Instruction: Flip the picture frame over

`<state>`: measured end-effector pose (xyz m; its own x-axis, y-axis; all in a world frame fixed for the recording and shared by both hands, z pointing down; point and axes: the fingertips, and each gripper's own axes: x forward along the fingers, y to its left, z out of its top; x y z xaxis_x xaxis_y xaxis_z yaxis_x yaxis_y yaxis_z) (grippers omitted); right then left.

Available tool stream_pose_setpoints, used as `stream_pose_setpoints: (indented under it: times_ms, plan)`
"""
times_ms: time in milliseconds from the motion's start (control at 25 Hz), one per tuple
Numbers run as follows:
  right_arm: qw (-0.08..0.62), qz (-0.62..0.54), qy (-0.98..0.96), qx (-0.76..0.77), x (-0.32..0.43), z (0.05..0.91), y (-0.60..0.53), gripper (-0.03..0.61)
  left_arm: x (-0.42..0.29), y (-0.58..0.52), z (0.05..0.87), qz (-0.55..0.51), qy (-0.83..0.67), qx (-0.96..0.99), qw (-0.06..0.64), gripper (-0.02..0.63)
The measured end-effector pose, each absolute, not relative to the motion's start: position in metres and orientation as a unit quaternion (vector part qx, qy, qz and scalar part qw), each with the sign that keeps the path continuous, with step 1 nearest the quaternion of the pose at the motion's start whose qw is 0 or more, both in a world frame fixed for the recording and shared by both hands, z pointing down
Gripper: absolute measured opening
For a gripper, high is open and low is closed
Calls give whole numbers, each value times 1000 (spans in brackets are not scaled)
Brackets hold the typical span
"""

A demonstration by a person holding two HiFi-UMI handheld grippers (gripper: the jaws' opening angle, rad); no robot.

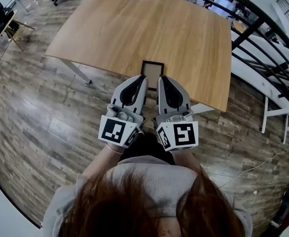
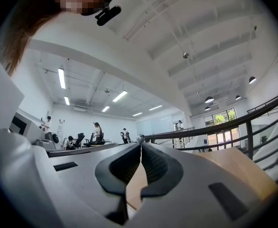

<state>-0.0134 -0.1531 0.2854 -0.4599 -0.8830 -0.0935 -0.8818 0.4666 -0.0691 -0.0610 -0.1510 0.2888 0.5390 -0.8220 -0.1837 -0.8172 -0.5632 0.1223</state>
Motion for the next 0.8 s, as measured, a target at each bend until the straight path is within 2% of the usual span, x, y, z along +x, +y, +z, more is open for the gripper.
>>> stream_pose_setpoints:
  times_ms: [200,320,560,640,800]
  plan:
    - [42,-8,855,-517,-7,292,-158,17,-61,-153,294,-110,-478,871,20,8]
    - [-3,8,863,-504,-10,309,-160,17,-65,-151,301,-109,-489,865,28,8]
    - [-220,103,863,-443,-28,399,-172,31,-81,-149,335,-98,-519,847,55,8]
    - [-282,114,861,-407,-35,436,-172,99,-86,-147,347,-95,-529,841,67,8]
    - [-390,151,837,-353,-46,496,-175,170,-100,-141,365,-90,-546,829,79,9]
